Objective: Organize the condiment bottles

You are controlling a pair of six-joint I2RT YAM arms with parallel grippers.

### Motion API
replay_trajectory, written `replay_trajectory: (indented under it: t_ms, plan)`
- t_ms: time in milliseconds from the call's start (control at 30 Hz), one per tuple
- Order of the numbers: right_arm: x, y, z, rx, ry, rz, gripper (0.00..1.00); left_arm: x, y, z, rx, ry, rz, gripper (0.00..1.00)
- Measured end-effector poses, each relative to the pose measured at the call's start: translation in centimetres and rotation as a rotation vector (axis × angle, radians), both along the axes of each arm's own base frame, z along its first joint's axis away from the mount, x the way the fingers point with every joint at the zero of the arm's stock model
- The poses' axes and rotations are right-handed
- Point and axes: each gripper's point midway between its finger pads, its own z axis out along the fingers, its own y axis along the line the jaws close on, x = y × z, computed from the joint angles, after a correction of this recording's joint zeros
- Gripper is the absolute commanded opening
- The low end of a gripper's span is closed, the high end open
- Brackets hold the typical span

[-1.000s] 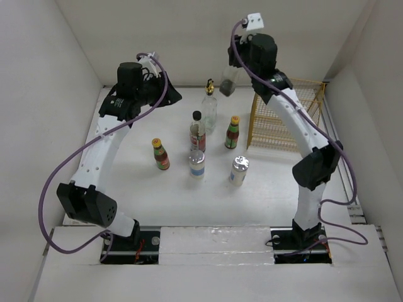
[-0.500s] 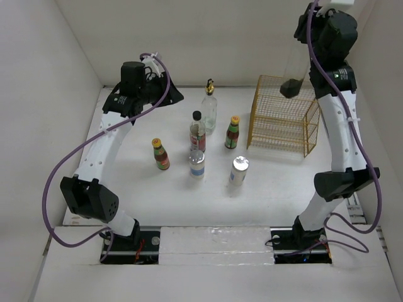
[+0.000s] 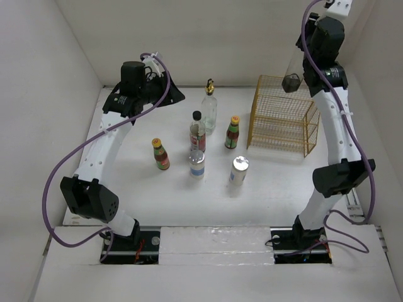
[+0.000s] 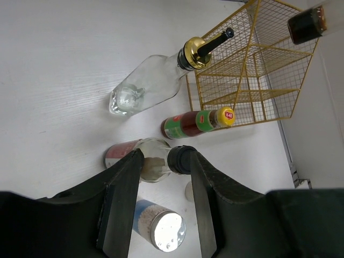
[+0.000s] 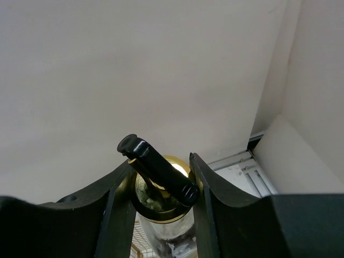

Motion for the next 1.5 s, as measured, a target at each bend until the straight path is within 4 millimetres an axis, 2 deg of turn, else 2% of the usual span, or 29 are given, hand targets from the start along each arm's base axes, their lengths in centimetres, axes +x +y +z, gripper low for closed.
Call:
replay_trajectory:
  t_ms: [267, 400, 567, 700, 833, 967, 1100, 1233, 1267, 1333, 1367, 1500]
  plan:
    - [2.8, -1.3, -3.5, 0.051, 0.022, -0.143, 0.00, 0.0, 0.0, 0.0, 0.000, 0.000, 0.000, 0.37]
    - [3.6, -0.7, -5.2, 0.081, 0.040, -0.177, 0.00, 0.0, 0.0, 0.0, 0.000, 0.001, 0.000, 0.37]
    - [3.6, 1.0, -7.3, 0.126, 0.033, -0.210, 0.00, 0.0, 0.0, 0.0, 0.000, 0.001, 0.000, 0.37]
    - [3.8, 2.9, -11.4, 0.129, 0.092, -0.206, 0.00, 0.0, 0.0, 0.0, 0.001, 0.000, 0.001, 0.45]
    - [3.8, 4.4, -15.9, 0.119, 0.175, -0.191, 0.00, 0.1, 0.1, -0.1, 0.004, -0.001, 0.004, 0.48]
    - [3.6, 4.6, -18.7, 0.113, 0.224, -0.192, 0.02, 0.2, 0.2, -0.1, 0.009, -0.002, 0.014, 0.51]
    - [3.7, 4.7, -19.7, 0.120, 0.226, -0.194, 0.11, 0.3, 0.4, -0.2, 0.015, -0.002, 0.026, 0.54]
    - [3.5, 4.6, -19.7, 0.132, 0.218, -0.191, 0.35, 0.4, 0.7, -0.8, 0.027, 0.007, 0.043, 0.59]
    - [3.4, 4.4, -19.7, 0.137, 0.216, -0.193, 0.48, 0.5, 0.8, -0.9, 0.032, 0.008, 0.051, 0.60]
    - [3.3, 4.4, -19.7, 0.152, 0.215, -0.185, 0.58, 0.6, 1.0, -1.1, 0.037, 0.010, 0.061, 0.62]
    - [3.2, 4.4, -19.6, 0.156, 0.215, -0.181, 0.67, 0.6, 1.1, -1.1, 0.041, 0.010, 0.067, 0.62]
    - [3.0, 4.4, -18.6, 0.178, 0.200, -0.154, 0.77, 0.7, 1.6, -1.2, 0.057, 0.012, 0.095, 0.63]
